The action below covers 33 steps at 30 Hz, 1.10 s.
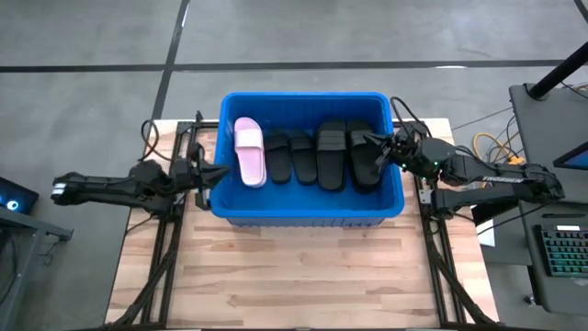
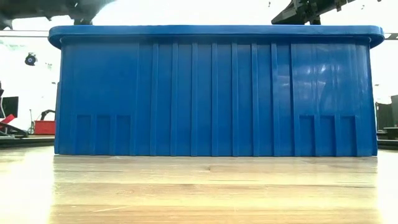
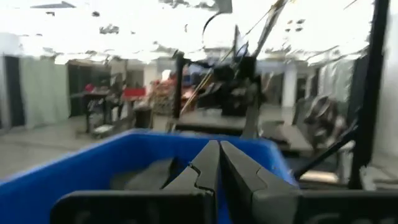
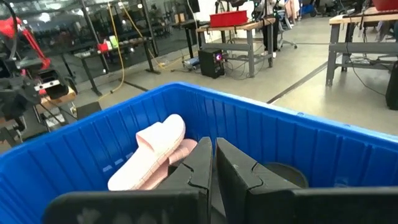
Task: Pick and place slides into bin
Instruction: Return to Home Position
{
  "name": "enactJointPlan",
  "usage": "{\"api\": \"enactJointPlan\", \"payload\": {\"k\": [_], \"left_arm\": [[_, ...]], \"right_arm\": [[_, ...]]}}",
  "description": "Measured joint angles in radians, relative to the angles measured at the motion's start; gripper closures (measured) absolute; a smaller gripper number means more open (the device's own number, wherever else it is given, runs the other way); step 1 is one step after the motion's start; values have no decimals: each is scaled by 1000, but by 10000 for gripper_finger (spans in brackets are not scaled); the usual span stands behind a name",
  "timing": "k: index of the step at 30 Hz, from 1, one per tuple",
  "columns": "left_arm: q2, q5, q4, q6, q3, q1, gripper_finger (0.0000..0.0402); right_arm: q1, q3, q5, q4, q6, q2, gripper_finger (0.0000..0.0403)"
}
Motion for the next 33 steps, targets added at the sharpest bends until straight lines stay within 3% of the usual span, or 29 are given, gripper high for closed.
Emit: {"api": "enactJointPlan", "payload": {"k": [3,12,16,20,22,28,33], "left_arm": [[-119,-34,-94,-7,-46,0,402],[-418,-36,-103,-9,-179,0,402],[-399,-37,-108,-13,-211,0,402],[-378,-39,-107,-111,-280,0,401],[-383,-39,-34,-140,-319,0,401],[-410,-44,-29,-144,-328,0,401],[-403,-47,-23,-82,-328,0,401]], "right_arm": [[0,0,0,0,-1,21,390],[0,0,-7,41,52,146,390],[0,0,-9,88,58,196,390],[0,0,-20,151,54,216,390],[0,0,-85,191,36,214,390],[0,-3,-321,423,-45,210,390],[2,-54,-370,593,-69,225,390]]}}
